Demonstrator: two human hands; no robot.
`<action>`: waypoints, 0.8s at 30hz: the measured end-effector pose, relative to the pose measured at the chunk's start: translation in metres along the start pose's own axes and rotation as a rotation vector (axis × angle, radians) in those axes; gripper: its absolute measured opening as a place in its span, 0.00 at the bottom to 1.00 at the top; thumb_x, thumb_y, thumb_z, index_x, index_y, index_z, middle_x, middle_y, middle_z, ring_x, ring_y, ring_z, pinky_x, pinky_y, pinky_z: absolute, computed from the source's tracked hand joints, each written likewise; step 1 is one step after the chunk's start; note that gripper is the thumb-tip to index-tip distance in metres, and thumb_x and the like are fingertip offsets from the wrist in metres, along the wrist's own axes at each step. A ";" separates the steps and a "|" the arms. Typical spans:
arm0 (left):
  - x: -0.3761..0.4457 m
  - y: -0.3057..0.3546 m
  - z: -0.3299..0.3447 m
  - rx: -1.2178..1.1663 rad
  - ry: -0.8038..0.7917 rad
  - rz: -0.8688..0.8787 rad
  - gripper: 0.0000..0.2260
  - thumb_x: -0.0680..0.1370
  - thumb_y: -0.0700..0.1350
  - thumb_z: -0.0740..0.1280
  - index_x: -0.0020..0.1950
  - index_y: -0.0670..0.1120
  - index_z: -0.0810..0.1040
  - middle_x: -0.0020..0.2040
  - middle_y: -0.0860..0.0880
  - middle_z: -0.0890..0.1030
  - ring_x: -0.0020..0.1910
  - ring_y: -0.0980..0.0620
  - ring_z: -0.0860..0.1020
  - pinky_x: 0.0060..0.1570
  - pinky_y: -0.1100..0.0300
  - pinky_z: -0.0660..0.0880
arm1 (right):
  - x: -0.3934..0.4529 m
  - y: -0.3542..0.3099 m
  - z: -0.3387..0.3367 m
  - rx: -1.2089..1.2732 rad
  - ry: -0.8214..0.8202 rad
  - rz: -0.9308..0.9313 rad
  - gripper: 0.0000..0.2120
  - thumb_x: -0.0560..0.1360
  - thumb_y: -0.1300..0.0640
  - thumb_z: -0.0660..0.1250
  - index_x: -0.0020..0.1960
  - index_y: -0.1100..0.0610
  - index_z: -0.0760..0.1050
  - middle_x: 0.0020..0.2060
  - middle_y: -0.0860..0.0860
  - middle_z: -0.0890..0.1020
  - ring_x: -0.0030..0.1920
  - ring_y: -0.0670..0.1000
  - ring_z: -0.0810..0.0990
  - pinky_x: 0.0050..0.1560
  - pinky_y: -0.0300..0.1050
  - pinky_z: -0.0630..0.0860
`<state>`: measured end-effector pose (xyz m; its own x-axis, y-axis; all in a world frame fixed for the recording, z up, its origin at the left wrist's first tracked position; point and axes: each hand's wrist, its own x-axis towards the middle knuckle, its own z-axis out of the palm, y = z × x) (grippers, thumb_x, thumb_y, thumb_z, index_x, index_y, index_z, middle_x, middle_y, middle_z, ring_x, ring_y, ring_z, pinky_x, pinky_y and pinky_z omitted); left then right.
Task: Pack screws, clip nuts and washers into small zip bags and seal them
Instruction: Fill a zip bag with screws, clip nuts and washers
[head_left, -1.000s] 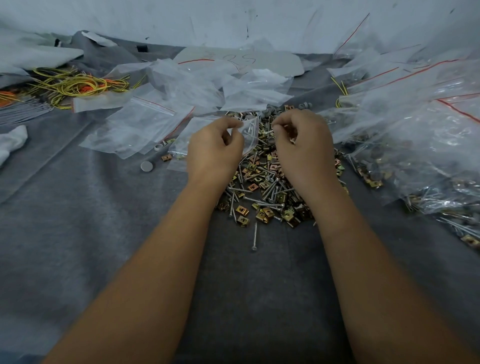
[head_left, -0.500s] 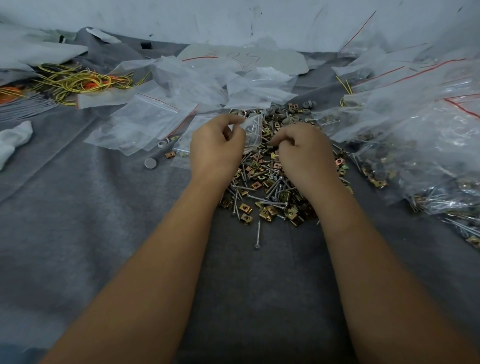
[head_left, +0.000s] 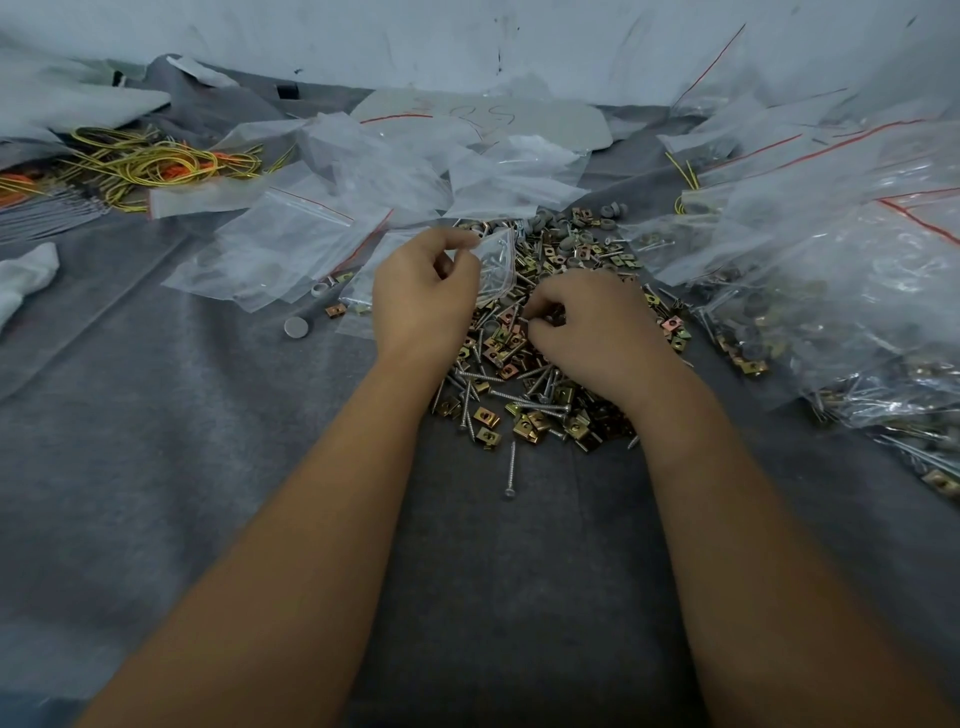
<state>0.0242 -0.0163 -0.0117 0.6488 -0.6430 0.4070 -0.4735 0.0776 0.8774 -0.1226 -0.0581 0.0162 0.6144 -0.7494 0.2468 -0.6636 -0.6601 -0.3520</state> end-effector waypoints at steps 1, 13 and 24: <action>0.000 0.000 0.000 0.001 -0.001 -0.001 0.11 0.73 0.44 0.62 0.48 0.55 0.81 0.26 0.55 0.70 0.26 0.60 0.67 0.29 0.64 0.64 | 0.000 0.000 0.001 0.020 0.026 0.000 0.07 0.76 0.55 0.65 0.51 0.51 0.81 0.51 0.50 0.81 0.54 0.53 0.77 0.61 0.56 0.72; -0.005 0.004 0.000 0.082 -0.075 0.055 0.12 0.74 0.47 0.62 0.52 0.51 0.83 0.25 0.54 0.69 0.25 0.59 0.68 0.32 0.59 0.65 | 0.008 -0.006 0.011 0.199 0.348 -0.128 0.11 0.77 0.62 0.66 0.58 0.59 0.81 0.44 0.52 0.73 0.49 0.51 0.71 0.45 0.37 0.62; -0.005 0.005 -0.001 0.063 -0.069 0.059 0.09 0.76 0.42 0.64 0.50 0.52 0.82 0.26 0.54 0.69 0.25 0.60 0.68 0.31 0.61 0.66 | 0.010 -0.006 0.016 0.347 0.362 -0.137 0.06 0.75 0.62 0.70 0.51 0.59 0.81 0.43 0.50 0.82 0.44 0.47 0.80 0.49 0.43 0.77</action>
<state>0.0192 -0.0117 -0.0086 0.5773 -0.6895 0.4373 -0.5476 0.0702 0.8338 -0.1058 -0.0606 0.0057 0.4578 -0.6682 0.5865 -0.3690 -0.7430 -0.5584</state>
